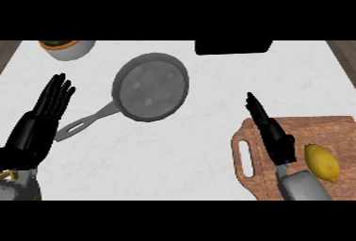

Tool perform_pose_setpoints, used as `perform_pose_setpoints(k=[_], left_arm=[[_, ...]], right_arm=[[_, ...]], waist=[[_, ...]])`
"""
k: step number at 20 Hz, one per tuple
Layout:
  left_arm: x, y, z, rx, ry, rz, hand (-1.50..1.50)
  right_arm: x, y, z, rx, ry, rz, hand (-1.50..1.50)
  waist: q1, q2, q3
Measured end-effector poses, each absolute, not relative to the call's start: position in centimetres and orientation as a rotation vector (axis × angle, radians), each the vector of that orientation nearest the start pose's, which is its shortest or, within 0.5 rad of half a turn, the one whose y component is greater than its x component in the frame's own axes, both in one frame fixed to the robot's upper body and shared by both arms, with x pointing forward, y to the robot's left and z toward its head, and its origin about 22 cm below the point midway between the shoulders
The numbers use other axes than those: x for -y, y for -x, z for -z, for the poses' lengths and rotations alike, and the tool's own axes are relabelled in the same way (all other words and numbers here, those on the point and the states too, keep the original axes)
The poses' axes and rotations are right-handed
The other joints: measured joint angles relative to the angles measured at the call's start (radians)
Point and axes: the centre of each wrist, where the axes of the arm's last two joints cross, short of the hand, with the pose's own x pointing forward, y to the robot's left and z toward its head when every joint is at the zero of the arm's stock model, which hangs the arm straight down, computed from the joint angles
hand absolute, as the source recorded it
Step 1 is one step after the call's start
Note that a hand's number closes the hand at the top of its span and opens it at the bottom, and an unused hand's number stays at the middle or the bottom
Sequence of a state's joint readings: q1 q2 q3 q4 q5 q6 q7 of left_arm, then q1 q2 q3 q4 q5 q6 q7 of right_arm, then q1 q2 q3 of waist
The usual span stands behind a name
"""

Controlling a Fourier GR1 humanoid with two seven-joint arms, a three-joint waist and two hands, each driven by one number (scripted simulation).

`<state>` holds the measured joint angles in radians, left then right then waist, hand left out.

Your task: Pick the lemon from the cutting board and place it in the pan

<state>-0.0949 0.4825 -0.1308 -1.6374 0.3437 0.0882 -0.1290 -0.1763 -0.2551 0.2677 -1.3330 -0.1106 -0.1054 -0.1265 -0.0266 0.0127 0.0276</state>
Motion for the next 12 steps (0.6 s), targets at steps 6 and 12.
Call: perform_pose_setpoints(k=[6,12], left_arm=[[-33.9,-25.1,-4.0,1.531,-0.305,0.138,0.0],[-36.7,-23.2,-1.5,1.309,-0.452,0.066,0.0]], right_arm=[[24.4,-28.8,-3.9,1.747,-0.256,-0.371,-1.5],[32.1,-28.4,-5.6,1.855,0.088,-0.156,1.5]], waist=[[0.008,-0.01,-0.019],[-0.047,-0.016,-0.025]])
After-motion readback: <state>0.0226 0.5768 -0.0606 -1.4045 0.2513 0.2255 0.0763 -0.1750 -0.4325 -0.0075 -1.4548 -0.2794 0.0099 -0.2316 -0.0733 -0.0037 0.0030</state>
